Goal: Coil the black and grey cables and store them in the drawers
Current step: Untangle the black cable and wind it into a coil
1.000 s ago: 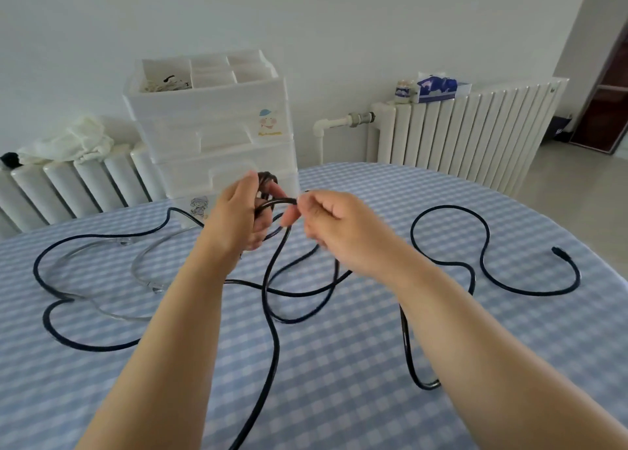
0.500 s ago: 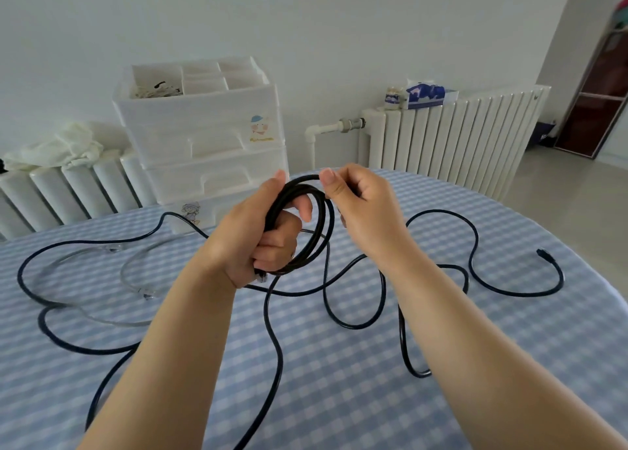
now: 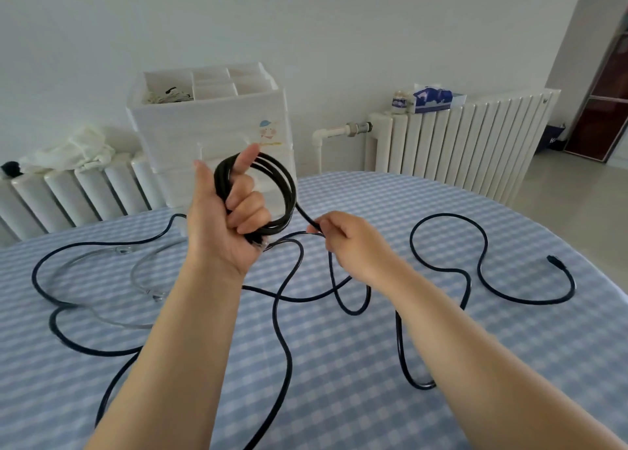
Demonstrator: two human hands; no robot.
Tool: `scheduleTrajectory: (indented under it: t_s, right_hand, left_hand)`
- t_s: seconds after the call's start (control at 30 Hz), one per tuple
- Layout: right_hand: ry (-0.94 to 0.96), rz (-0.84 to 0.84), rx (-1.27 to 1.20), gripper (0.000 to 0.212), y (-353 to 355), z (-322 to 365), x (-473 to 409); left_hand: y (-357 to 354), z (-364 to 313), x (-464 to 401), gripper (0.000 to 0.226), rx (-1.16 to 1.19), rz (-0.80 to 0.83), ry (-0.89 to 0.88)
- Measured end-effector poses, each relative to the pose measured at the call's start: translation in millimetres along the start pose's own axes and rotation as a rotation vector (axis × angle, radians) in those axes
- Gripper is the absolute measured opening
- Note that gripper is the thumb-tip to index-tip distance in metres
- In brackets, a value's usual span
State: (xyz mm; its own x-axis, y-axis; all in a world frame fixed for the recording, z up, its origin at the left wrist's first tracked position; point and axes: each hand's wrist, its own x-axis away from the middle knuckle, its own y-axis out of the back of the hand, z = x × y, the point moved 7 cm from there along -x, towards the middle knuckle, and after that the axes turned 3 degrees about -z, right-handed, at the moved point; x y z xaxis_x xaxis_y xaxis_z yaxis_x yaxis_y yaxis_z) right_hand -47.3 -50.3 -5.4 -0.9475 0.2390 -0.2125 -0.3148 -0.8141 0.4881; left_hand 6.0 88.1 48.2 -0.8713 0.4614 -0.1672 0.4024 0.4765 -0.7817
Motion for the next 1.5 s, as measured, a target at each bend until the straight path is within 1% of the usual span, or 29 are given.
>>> scheduleTrajectory:
  t_s: [0.1,0.2,0.27,0.37,0.43,0.53,0.63,0.73,0.8,0.9,0.97,1.03,1.1,1.13,1.2,1.27,1.33,1.4,1.43,1.47,1.5]
  right_hand:
    - [-0.064,0.097,0.055,0.034,-13.7,6.2,7.8]
    - [-0.193,0.205,-0.053,0.038,-33.0,9.9,21.7]
    - [-0.226,0.222,-0.099,0.036,-40.7,14.8,28.8]
    - [-0.145,0.266,0.064,0.046,-53.1,21.1,34.5]
    - [-0.081,0.285,0.164,0.048,-58.7,24.7,38.6]
    - [-0.038,0.309,0.251,0.040,-62.2,30.8,45.8]
    - [-0.015,0.313,0.299,0.042,-61.4,38.9,50.4]
    - [0.002,0.294,0.351,0.043,-54.4,44.4,50.1]
    - [0.014,0.282,0.361,0.038,-51.5,46.9,49.8]
    - [-0.003,0.225,0.336,0.023,-42.9,49.7,48.2]
    - [-0.006,0.168,0.370,0.015,-33.5,49.2,46.4]
    - [0.022,0.130,0.434,0.009,-25.5,50.9,45.4]
    - [0.067,0.104,0.506,0.015,-18.2,54.4,44.4]
    - [0.078,0.091,0.511,0.019,-13.5,56.4,43.7]
    - [0.082,0.068,0.430,0.022,-2.3,61.7,41.7]
    - [0.093,0.031,0.300,0.027,9.3,67.9,38.7]
    - [0.109,0.018,0.154,0.030,20.3,71.1,34.2]
    - [0.137,0.049,0.005,0.026,30.2,72.7,29.8]
    - [0.158,0.073,-0.050,0.023,35.4,73.9,28.7]
    - [0.186,0.092,-0.089,0.020,40.6,74.5,28.0]
    - [0.212,0.103,-0.123,0.019,45.2,75.1,27.6]
  left_hand:
    - [9.5,-8.8,2.7,0.052,-0.001,-0.112,-0.139]
    - [14.1,-17.7,8.4,0.048,-0.073,-0.216,-0.305]
    - [15.0,-20.0,13.1,0.049,-0.107,-0.270,-0.371]
    - [13.1,-23.6,20.0,0.050,-0.195,-0.329,-0.461]
    - [8.7,-27.4,24.8,0.048,-0.304,-0.350,-0.550]
    - [-3.2,-31.9,34.2,0.041,-0.495,-0.330,-0.716]
    - [-10.4,-29.6,37.8,0.035,-0.628,-0.284,-0.795]
    - [-12.2,-22.0,36.2,0.030,-0.824,-0.248,-0.854]
    - [-13.1,-16.3,35.3,0.029,-0.978,-0.224,-0.906]
    - [-13.8,-5.3,32.1,0.034,-1.233,-0.165,-0.941]
    - [-13.8,2.5,27.4,0.036,-1.429,-0.142,-0.920]
    - [-14.2,8.5,21.7,0.041,-1.577,-0.135,-0.848]
    - [-13.3,11.8,16.0,0.046,-1.629,-0.125,-0.751]
    - [-13.5,12.4,14.2,0.045,-1.609,-0.104,-0.691]
    - [-13.6,15.1,11.6,0.046,-1.482,-0.031,-0.555]
    - [-16.6,20.1,12.7,0.055,-1.319,0.072,-0.370]
    - [-19.4,28.9,15.6,0.069,-1.271,0.183,-0.198]
    - [-22.1,37.7,19.7,0.086,-1.289,0.310,-0.074]
    - [-22.3,41.9,21.1,0.092,-1.251,0.367,-0.014]
    - [-22.5,45.1,22.2,0.095,-1.189,0.414,0.043]
    - [-24.3,47.2,24.1,0.092,-1.130,0.456,0.082]
